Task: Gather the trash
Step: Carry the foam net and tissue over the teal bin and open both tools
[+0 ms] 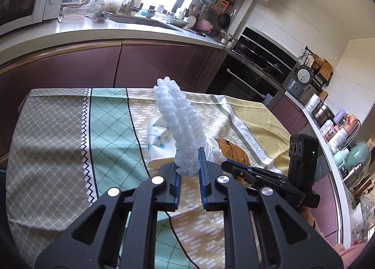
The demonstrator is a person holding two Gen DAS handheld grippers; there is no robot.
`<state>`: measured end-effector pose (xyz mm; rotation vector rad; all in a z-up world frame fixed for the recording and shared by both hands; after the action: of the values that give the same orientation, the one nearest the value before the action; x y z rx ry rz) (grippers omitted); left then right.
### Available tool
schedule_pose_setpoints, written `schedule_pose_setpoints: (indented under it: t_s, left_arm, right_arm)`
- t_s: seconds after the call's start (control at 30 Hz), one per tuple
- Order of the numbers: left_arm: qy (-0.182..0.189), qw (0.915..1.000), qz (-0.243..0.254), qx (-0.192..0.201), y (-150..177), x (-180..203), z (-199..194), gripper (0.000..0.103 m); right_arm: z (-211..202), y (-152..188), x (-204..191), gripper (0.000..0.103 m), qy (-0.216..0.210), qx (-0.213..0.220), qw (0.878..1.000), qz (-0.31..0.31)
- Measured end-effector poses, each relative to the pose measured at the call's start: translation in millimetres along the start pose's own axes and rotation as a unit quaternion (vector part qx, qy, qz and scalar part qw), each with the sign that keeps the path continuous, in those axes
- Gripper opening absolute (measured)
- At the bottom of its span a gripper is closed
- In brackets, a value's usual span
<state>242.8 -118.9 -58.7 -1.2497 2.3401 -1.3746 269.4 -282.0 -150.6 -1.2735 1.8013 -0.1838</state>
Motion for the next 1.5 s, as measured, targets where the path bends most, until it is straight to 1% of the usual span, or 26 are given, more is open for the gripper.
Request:
schedule_pose_setpoints:
  t_s: [0.07, 0.3, 0.63, 0.87, 0.93, 0.97, 1.07, 1.3, 1.5]
  left_arm:
    - [-0.002, 1.0, -0.001, 0.002, 4.1, -2.0, -9.2, 0.013]
    - [-0.01, 0.9998, -0.012, 0.013, 18.6, -15.4, -43.0, 0.013]
    - [-0.029, 0.9988, -0.025, 0.031, 43.2, -35.3, -97.2, 0.013]
    - [-0.05, 0.9973, -0.036, 0.041, 63.6, -53.2, -135.3, 0.013]
    - [-0.06, 0.9966, -0.038, 0.043, 69.4, -58.6, -147.5, 0.013]
    - [-0.065, 0.9962, -0.038, 0.044, 72.6, -61.2, -153.3, 0.013]
    - [-0.08, 0.9947, -0.043, 0.049, 80.0, -70.2, -173.2, 0.013]
    - [-0.12, 0.989, -0.061, 0.061, 100.7, -97.6, -220.7, 0.013]
    - [-0.151, 0.9832, -0.082, 0.063, 113.5, -124.4, -249.9, 0.013]
  right_arm:
    - [-4.8, 0.3, -4.8, 0.003, -0.005, 0.006, 1.0, -0.006]
    - [-27.4, 3.6, -27.4, 0.002, -0.032, 0.022, 0.999, -0.023]
    - [-47.1, 16.8, -79.7, 0.002, -0.089, 0.02, 0.994, -0.055]
    - [-42.2, 36.2, -121.8, 0.002, -0.122, -0.001, 0.989, -0.089]
    - [-39.0, 43.5, -134.6, 0.002, -0.132, -0.009, 0.986, -0.098]
    - [-39.0, 43.5, -134.6, 0.002, -0.132, -0.009, 0.986, -0.098]
    - [-32.9, 52.3, -155.4, 0.002, -0.144, -0.021, 0.983, -0.115]
    - [-13.8, 69.9, -198.3, 0.002, -0.174, -0.05, 0.973, -0.144]
    - [4.4, 83.1, -230.5, 0.002, -0.193, -0.076, 0.964, -0.166]
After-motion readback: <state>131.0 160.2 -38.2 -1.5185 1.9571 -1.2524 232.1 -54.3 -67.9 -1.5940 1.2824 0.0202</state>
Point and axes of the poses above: each gripper's, at about its wrist camera, not at the fingertips, and z roughly the way its jaws point, x to its right, y to its underside, the point moved 9 cm from there along z, roughly the way its jaws point, and after that the axes turned 11 degrees about z, right-handed, at the moved point
